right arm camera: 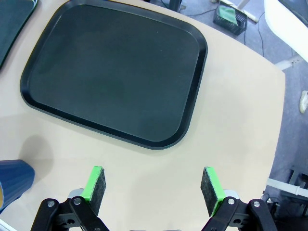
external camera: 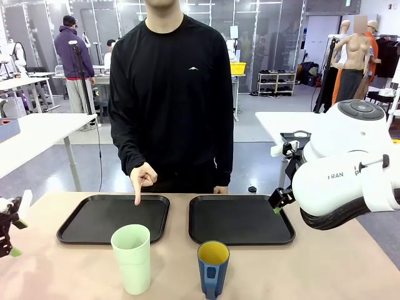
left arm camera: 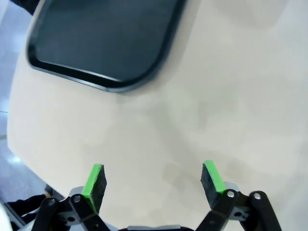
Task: Sort and store the cups by type.
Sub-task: Pick up the Reusable plastic cup.
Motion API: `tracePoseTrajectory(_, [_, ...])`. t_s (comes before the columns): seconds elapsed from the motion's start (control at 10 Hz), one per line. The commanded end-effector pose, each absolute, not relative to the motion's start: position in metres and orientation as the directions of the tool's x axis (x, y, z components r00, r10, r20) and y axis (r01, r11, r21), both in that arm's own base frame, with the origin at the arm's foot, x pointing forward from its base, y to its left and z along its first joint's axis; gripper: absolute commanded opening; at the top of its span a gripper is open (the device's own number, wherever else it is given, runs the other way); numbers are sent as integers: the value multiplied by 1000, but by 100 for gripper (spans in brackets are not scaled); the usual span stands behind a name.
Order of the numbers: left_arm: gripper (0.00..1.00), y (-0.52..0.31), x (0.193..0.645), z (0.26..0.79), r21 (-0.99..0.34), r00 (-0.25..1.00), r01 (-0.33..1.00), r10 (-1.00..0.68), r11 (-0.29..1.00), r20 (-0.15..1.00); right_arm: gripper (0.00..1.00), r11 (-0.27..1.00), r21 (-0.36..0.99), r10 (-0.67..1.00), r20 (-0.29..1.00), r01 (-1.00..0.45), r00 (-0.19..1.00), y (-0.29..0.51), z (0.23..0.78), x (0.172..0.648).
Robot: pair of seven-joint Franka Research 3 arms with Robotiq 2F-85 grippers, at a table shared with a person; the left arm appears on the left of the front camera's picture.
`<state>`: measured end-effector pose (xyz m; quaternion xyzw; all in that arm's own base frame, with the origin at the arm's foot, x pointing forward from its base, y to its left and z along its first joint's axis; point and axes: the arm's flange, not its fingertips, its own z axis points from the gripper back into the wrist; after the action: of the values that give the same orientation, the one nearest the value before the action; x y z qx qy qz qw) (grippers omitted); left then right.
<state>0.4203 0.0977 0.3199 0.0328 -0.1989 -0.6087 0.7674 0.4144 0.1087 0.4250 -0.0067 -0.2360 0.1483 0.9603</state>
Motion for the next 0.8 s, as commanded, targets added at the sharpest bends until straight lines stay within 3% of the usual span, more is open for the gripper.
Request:
tracePoseTrajectory(0.0, [100, 118, 407, 331, 296, 133, 945, -990, 140, 43, 100, 956, -79, 286, 451, -281, 845, 108, 425, 415])
tracePoseTrajectory(0.2, [100, 126, 386, 346, 268, 73, 962, -997, 61, -35, 100, 956, -79, 286, 451, -281, 845, 108, 425, 415])
tracePoseTrajectory(0.3, [100, 132, 378, 357, 283, 40, 958, -999, 48, 37, 100, 956, -79, 286, 451, -281, 845, 108, 425, 415])
tracePoseTrajectory(0.5, [100, 149, 372, 355, 145, -63, 989, -939, -14, 338, 100, 956, -79, 286, 451, -281, 845, 108, 425, 415])
tracePoseTrajectory(0.7, [100, 150, 374, 330, 44, -132, 991, -903, -125, 409, 100, 956, -79, 286, 451, -281, 845, 108, 425, 415])
